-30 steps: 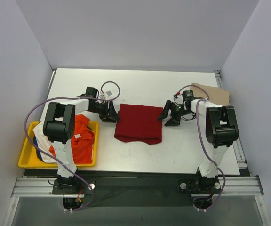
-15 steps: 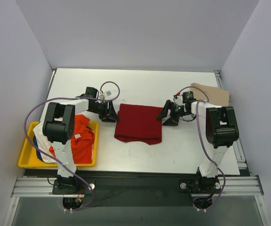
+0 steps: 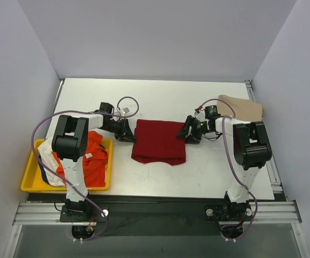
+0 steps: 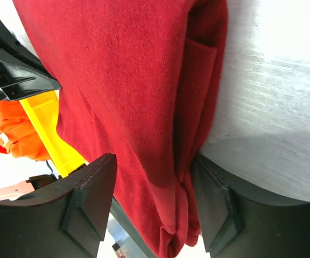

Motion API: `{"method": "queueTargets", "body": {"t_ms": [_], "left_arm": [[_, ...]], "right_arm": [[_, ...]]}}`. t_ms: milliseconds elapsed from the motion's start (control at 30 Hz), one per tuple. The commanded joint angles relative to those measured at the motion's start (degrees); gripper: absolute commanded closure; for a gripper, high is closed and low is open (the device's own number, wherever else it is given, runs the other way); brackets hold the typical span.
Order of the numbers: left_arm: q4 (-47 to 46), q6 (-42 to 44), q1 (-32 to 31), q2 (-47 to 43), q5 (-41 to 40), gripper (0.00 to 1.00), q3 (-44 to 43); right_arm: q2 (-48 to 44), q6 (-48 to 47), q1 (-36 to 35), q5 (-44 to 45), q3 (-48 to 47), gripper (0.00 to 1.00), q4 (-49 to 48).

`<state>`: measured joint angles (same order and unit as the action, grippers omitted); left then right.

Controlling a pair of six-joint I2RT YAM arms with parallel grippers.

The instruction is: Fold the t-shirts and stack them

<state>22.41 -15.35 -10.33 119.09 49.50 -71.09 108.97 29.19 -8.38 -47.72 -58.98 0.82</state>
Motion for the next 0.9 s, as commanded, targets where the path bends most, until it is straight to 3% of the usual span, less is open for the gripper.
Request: {"method": "queueTargets", "body": {"t_ms": [0,633,733,767,800,867], "left_arm": [[0.61,2.35,-0.75,0.71,2.36,0.80,-1.42],[1.57,3.31,-3.90,1.32,1.75,0.80,-3.18],[2.37,3.49,-4.79,0.97,0.78,0.71,-3.97],[2.63,3.49,-4.79,0.88,0.52,0.67,-4.14],[2.63,3.32,-4.79,0.45,0.17,0.64,-3.97],[1.50,2.79,-4.44,-0.17,-0.01,0.61,-3.45]], "right_arm": [[2.91,-1.33,-1.63,7.47,1.59,0.44,1.99],[5.20,-1.77,-4.01,5.45,-3.16,0.72,2.60],[4.59,-2.38,-4.01,5.97,-4.29,0.85,4.27],[4.33,-2.91,-3.92,6.24,-4.74,0.95,5.15],[3.80,-3.17,-3.66,6.76,-5.09,1.00,6.55],[2.92,-4.13,-3.31,7.47,-5.88,1.00,7.88]]}}
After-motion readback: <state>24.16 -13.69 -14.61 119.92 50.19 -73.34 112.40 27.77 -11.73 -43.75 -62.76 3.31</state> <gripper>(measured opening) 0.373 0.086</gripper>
